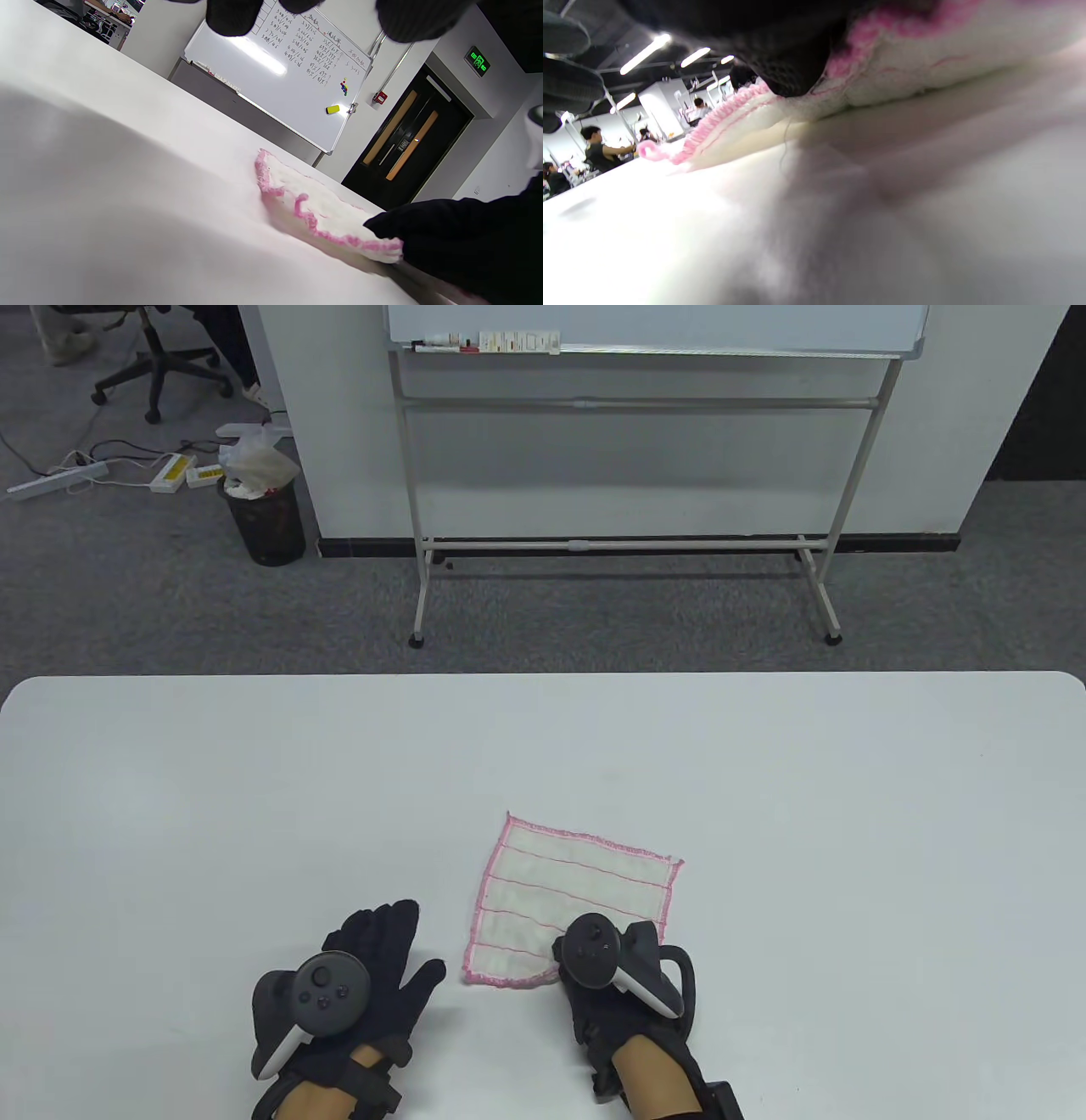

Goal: Squeeze dry dish cloth into compact mass

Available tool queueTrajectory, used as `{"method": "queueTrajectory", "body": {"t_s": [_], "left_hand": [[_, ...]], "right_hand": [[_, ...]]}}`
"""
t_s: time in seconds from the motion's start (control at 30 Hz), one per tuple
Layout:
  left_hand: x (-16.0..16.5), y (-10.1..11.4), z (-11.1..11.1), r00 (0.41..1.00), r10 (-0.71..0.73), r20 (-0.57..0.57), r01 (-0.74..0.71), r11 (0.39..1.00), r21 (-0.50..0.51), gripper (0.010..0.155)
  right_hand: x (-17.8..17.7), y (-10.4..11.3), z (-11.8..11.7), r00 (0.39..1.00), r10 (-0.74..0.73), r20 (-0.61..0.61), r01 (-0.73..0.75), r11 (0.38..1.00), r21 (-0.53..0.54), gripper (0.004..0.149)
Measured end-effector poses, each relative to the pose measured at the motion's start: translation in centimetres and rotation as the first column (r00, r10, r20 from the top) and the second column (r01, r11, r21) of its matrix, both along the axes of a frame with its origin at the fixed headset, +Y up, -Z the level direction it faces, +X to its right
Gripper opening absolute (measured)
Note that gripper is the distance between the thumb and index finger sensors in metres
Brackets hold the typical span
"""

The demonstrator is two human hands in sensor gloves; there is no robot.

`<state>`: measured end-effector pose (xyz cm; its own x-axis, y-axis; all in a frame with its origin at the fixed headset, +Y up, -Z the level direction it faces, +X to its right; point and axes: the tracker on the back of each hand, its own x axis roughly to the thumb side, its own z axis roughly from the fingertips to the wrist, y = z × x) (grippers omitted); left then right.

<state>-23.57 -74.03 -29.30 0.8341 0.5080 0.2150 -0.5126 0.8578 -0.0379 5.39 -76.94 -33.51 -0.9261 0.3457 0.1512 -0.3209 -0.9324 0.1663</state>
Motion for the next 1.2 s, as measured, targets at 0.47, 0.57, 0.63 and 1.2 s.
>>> {"method": "queueTrajectory", "body": {"t_s": [0.47, 0.57, 0.63, 1.2], "left_hand": [[2.3, 1.1, 0.8, 0.994, 0.068, 0.081, -0.066, 0.997, -0.027, 0.072], [2.7, 0.9, 0.8, 0.986, 0.138, 0.088, -0.131, 0.988, -0.082, 0.072], [2.9, 0.0, 0.8, 0.96, 0.27, 0.075, -0.252, 0.95, -0.185, 0.073], [3.9, -2.2, 1.6, 0.464, 0.877, -0.124, -0.794, 0.35, -0.497, 0.091]], "right_hand": [[4.5, 1.6, -0.3, 0.79, -0.563, 0.245, 0.581, 0.814, -0.002, 0.046], [5.4, 1.9, -0.2, 0.661, -0.706, 0.256, 0.73, 0.683, 0.0, 0.046], [5.7, 2.1, 0.0, 0.588, -0.77, 0.248, 0.795, 0.606, -0.003, 0.046], [1.3, 1.5, 1.2, -0.062, -0.987, 0.149, 0.918, -0.115, -0.378, 0.046]]}}
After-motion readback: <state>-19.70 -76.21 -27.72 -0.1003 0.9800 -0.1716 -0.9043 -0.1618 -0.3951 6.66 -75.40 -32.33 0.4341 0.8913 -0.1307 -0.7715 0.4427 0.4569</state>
